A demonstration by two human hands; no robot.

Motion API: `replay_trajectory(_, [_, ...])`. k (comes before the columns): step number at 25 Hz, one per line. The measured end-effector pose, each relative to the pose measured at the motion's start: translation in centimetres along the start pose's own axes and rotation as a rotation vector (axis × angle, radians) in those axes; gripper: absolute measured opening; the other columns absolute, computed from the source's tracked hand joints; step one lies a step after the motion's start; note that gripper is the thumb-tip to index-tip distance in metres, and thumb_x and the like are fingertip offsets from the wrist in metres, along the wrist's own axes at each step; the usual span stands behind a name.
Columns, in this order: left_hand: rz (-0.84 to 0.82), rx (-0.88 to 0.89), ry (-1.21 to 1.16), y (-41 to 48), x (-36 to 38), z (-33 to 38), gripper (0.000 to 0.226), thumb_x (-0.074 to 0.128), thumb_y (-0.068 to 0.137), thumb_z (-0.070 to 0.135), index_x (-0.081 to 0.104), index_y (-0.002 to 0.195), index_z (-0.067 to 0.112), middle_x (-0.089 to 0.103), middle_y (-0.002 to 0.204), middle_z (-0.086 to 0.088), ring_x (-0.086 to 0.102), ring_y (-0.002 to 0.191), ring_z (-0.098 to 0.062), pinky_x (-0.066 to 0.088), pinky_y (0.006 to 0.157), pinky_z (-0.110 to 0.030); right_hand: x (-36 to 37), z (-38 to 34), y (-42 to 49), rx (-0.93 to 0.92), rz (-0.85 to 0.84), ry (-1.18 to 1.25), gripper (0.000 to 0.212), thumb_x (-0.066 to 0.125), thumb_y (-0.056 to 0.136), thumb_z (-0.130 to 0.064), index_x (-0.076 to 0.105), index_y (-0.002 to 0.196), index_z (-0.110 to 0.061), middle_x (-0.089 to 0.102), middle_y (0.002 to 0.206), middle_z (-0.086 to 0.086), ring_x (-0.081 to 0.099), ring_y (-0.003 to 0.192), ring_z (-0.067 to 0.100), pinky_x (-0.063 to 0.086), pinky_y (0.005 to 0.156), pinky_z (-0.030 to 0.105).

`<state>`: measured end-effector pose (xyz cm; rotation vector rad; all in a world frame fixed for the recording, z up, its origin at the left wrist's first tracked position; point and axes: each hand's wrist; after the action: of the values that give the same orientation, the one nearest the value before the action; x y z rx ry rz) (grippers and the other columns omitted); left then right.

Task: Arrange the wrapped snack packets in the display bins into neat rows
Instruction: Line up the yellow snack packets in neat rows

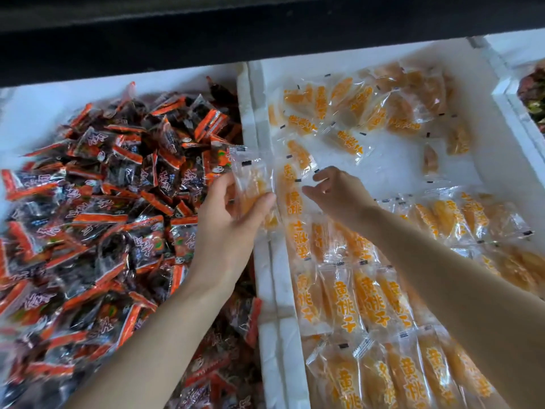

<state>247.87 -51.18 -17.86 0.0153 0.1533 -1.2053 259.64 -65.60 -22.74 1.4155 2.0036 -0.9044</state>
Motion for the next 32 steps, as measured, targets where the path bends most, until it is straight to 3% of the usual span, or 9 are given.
replay_trajectory(2, [0.010,-0.011,-0.003,0.2,-0.6,-0.2,0.031,0.067,0.086,0.017,0.059,0.116,0.020,0.070,0.102,0.011,0.065,0.095,-0.001,0.051,0.089,-0.026,1.3,-0.5,1.5,0.053,-0.025,-0.019,0.047,0.062,0.084,-0.043,0.056,0.118,-0.012,0.064,0.107,0.005,0.060,0.097,0.024,0.049,0.083,0.032])
replay_trajectory(6, [0.001,-0.026,0.012,0.5,-1.1,-0.6,0.031,0.068,0.086,0.019,0.059,0.115,0.022,0.070,0.102,0.011,0.065,0.095,-0.001,0.050,0.090,-0.026,1.8,-1.1,2.7,0.095,-0.046,0.029,0.032,0.073,0.076,-0.040,0.066,0.078,-0.008,0.050,0.065,0.006,0.049,0.067,0.019,0.036,0.062,0.025])
replay_trajectory(8, [-0.004,-0.038,0.014,0.7,-1.2,-0.8,0.033,0.068,0.085,0.021,0.059,0.117,0.022,0.070,0.103,0.011,0.064,0.098,-0.003,0.050,0.094,-0.031,1.5,-1.1,2.9,0.111,-0.077,0.076,0.036,0.074,0.076,-0.037,0.070,0.082,-0.001,0.048,0.065,0.008,0.048,0.066,0.019,0.036,0.061,0.026])
replay_trajectory(14, [-0.006,-0.062,0.036,0.7,-1.0,-1.3,0.039,0.068,0.085,0.025,0.056,0.121,0.021,0.068,0.108,0.010,0.062,0.102,-0.003,0.048,0.099,-0.036,0.4,-1.7,2.7,0.286,0.012,0.539,0.019,0.077,0.075,-0.013,0.059,0.071,-0.012,0.061,0.068,0.004,0.061,0.068,0.018,0.057,0.075,0.028])
replay_trajectory(18, [-0.016,-0.077,0.040,0.7,-0.7,-1.3,0.046,0.069,0.084,0.029,0.053,0.126,0.021,0.065,0.114,0.010,0.060,0.106,-0.003,0.045,0.102,-0.035,-0.7,-2.4,2.1,0.184,0.215,0.608,0.020,0.073,0.080,-0.013,0.059,0.067,-0.019,0.066,0.078,0.005,0.065,0.069,0.018,0.058,0.069,0.030])
replay_trajectory(23, [-0.035,-0.073,0.051,0.2,-0.2,-1.2,0.047,0.071,0.083,0.031,0.054,0.125,0.022,0.066,0.114,0.010,0.061,0.106,-0.005,0.046,0.101,-0.038,-4.1,-3.2,-0.2,0.065,0.348,0.716,0.011,0.070,0.083,-0.016,0.061,0.078,-0.016,0.064,0.072,0.000,0.065,0.064,0.009,0.057,0.063,0.028])
replay_trajectory(28, [-0.063,-0.090,0.056,-1.2,0.3,-0.7,0.070,0.075,0.068,0.049,0.052,0.129,0.023,0.064,0.120,0.008,0.060,0.113,-0.012,0.045,0.102,-0.042,-5.4,-2.4,-6.5,0.002,0.173,0.707,0.016,0.064,0.086,-0.009,0.055,0.074,-0.011,0.063,0.075,0.003,0.062,0.056,0.003,0.057,0.055,0.023])
replay_trajectory(32, [-0.106,-0.100,0.065,-2.8,0.5,-0.8,0.056,0.072,0.078,0.036,0.051,0.129,0.024,0.065,0.116,0.011,0.062,0.105,-0.005,0.048,0.098,-0.036,-3.4,0.0,-12.3,0.036,-0.029,0.464,0.019,0.069,0.082,-0.011,0.055,0.070,-0.012,0.063,0.062,-0.002,0.063,0.059,0.016,0.057,0.057,0.031])
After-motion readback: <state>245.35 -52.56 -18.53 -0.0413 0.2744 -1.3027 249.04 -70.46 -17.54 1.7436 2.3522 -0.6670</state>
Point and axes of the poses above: each hand's wrist, its own y-axis towards the middle knuckle, its own x-axis out of the palm, z = x × y
